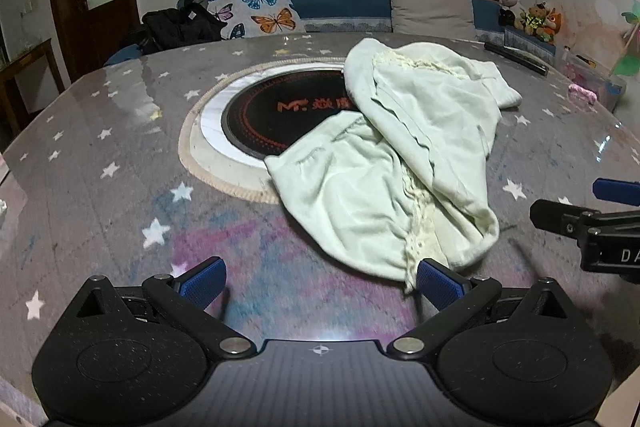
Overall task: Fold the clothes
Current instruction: 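Grasp the pale green T-shirt with the right gripper and lift it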
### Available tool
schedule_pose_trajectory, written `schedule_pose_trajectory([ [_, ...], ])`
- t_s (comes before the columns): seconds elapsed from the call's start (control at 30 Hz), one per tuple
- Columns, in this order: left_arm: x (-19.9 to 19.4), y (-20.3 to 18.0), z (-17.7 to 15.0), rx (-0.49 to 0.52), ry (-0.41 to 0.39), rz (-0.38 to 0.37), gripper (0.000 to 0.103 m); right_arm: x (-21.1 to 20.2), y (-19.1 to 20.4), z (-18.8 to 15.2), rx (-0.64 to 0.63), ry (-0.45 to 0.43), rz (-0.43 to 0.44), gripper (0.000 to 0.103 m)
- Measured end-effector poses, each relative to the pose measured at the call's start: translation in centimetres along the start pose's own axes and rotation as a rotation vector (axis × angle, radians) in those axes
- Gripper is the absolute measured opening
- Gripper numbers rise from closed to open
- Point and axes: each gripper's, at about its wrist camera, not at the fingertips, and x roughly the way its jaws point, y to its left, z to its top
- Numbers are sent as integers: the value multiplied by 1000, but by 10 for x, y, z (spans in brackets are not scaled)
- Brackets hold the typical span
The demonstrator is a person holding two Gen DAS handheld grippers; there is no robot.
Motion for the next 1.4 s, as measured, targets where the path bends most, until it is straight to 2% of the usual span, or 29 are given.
schedule_pose_trajectory([
  [0.3, 11, 5, 23, 0, -18, -26, 103, 20, -8, 39, -24, -9, 31, 102],
  [0.7, 37, 3, 44, 3, -24, -83, 103, 78, -23, 105, -11, 22, 58, 83],
  [1.1, 58, 15, 47, -33, 14, -127, 102, 160, -8, 159, -40, 93, 134, 62],
  [1.4, 63, 27, 50, -58, 17, -122, 103, 220, 14, 170, -43, 173, 149, 48],
])
